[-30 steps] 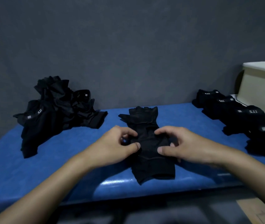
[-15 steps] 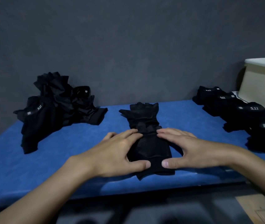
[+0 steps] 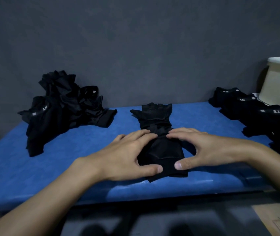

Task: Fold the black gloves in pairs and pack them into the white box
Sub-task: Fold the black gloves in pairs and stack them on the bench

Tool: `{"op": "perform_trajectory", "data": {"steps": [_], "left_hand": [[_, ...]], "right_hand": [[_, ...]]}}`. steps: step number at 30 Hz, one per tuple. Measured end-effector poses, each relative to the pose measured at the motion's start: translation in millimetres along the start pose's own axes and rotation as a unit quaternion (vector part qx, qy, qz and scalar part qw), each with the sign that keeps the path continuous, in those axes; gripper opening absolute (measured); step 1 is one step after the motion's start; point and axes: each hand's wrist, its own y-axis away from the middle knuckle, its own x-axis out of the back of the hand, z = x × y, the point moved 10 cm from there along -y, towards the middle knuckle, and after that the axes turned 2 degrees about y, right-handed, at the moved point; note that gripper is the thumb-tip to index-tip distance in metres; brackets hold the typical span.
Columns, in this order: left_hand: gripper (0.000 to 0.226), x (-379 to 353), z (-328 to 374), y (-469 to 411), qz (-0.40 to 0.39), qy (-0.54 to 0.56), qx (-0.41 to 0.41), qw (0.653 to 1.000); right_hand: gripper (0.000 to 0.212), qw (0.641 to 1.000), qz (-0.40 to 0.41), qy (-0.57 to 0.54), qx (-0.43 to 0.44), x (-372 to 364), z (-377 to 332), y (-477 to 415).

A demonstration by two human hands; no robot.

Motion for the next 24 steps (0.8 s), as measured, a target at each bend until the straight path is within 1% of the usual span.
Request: {"op": "perform_trajectory", "data": {"steps": [2, 5, 9, 11, 14, 15, 17, 20, 24], "left_hand": [[0.083, 8.2, 2.2, 0.5, 0.02, 0.022, -0.013, 0.999], [0.082, 27.5, -7.1, 0.8, 0.062, 0.051, -0.015, 0.997], [0.082, 57.0, -43.7, 5.9, 0.113, 0.063, 0.035, 0.991], [0.08, 71.6, -64.8, 9.8, 0.136, 0.036, 0.059, 0.988], [0.065, 96.1, -94.1, 16.6, 0.176, -0.053, 0.092, 0.979], [0.059, 102.8, -103.9, 18.9, 0.188, -0.072, 0.102, 0.974], [0.054, 112.0, -122.8, 22.4, 0.201, -0.084, 0.12, 0.969], [0.051, 111.7, -143.3, 21.4, 0.186, -0.084, 0.133, 0.97], [0.05, 103.6, -159.1, 15.8, 0.151, -0.1, 0.148, 0.972]], "right_hand": [[0.087, 0.999, 0.023, -0.038, 0.004, 7.9, -0.1, -1.9], [0.071, 0.991, 0.095, -0.09, 0.026, 28.7, -5.9, -5.9], [0.04, 0.977, 0.173, -0.113, 0.043, 49.4, -19.9, -18.3], [0.033, 0.974, 0.193, -0.105, 0.053, 54.2, -34.4, -31.8], [0.029, 0.974, 0.191, -0.096, 0.076, 54.4, -61.4, -62.2], [0.03, 0.974, 0.19, -0.087, 0.085, 54.2, -72.0, -72.8], [0.03, 0.975, 0.186, -0.062, 0.104, 53.1, -93.5, -94.4], [0.032, 0.978, 0.167, -0.039, 0.115, 45.4, -120.4, -129.0], [0.037, 0.984, 0.152, -0.016, 0.097, 28.5, -133.2, -174.0]]}}
